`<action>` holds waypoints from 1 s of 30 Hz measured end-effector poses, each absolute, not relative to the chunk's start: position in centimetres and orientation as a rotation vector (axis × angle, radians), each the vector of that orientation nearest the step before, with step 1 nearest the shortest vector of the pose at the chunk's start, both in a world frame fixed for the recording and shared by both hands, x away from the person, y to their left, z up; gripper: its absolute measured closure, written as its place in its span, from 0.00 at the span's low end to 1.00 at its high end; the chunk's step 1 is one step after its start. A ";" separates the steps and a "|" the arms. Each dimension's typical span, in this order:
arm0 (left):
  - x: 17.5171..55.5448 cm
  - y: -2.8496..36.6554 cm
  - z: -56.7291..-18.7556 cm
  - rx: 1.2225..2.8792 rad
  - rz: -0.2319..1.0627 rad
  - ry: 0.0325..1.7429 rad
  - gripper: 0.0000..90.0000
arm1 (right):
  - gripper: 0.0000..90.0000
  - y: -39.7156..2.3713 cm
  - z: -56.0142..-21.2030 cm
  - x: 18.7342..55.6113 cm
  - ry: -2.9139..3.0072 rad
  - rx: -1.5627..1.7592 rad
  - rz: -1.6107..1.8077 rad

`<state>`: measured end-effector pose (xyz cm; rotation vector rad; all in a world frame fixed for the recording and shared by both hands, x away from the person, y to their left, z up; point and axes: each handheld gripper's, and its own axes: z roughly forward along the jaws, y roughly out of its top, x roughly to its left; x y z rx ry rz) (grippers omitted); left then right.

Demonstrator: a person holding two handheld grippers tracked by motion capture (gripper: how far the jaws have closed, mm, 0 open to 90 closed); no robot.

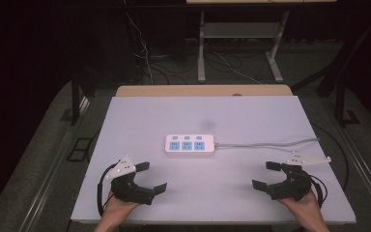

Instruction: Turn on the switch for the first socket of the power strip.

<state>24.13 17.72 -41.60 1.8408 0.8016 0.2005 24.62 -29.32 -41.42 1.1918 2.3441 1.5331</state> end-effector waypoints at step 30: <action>24.2 17.1 -39.9 1.878 0.221 0.778 0.00 | 0.00 -29.2 -41.6 24.4 2.413 1.183 1.495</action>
